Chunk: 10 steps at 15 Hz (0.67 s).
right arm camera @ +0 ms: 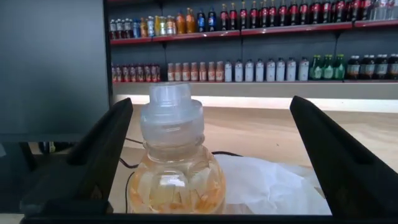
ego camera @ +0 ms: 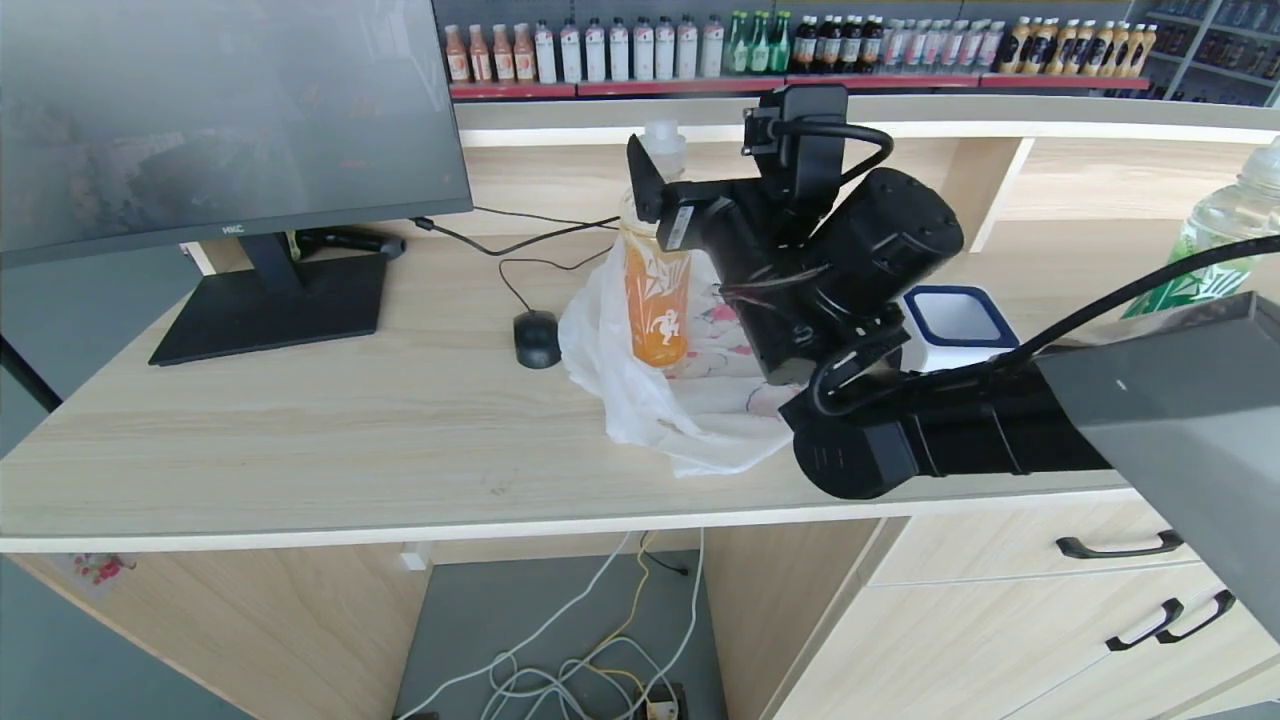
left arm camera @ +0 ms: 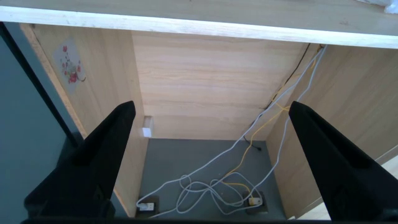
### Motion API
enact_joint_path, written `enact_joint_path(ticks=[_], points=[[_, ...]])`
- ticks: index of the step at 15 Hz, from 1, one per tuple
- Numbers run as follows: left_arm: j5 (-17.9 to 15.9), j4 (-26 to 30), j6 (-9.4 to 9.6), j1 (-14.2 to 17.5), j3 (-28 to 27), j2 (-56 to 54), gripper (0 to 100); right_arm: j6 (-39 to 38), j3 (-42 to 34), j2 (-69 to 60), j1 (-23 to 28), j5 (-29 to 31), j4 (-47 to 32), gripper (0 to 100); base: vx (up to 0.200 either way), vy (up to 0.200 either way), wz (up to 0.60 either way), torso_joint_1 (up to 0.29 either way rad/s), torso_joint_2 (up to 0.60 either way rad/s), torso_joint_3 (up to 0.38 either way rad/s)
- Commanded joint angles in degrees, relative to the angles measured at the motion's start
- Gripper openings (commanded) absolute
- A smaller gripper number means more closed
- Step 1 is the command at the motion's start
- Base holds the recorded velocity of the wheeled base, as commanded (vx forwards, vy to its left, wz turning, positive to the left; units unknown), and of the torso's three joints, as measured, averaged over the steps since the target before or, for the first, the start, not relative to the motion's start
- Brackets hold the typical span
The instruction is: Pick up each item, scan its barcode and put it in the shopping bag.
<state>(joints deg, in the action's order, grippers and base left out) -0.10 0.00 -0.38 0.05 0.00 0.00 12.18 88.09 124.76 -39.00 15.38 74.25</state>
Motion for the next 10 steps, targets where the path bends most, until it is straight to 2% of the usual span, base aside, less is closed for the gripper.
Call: enact_joint_path(ticks=[1, 4, 5, 6, 10], points=[[0.01, 0.00, -0.06, -0.05, 0.00, 0.00, 100, 0.74, -6.53, -5.84, -0.55, 0.70, 4.23, 100, 0.000, 0.000, 0.00, 0.000, 0.00, 0.000], [0.01, 0.00, -0.06, 0.04, 0.00, 0.00, 100, 0.65, -20.94, -12.61, -1.78, 0.88, 11.00, 100, 0.000, 0.000, 0.00, 0.000, 0.00, 0.000], [0.01, 0.00, 0.03, -0.05, 0.00, 0.00, 100, 0.57, -22.52, -13.05, -2.05, 0.79, 12.14, 100, 0.000, 0.000, 0.00, 0.000, 0.00, 0.000], [0.01, 0.00, 0.03, 0.04, 0.00, 0.00, 100, -0.75, -27.27, -14.02, -3.81, 0.88, 15.75, 100, 0.000, 0.000, 0.00, 0.000, 0.00, 0.000], [0.01, 0.09, 0.55, -0.05, 0.00, 0.00, 100, -4.53, -36.76, -20.43, -4.42, 1.05, 15.75, 100, 0.000, 0.000, 0.00, 0.000, 0.00, 0.000]])
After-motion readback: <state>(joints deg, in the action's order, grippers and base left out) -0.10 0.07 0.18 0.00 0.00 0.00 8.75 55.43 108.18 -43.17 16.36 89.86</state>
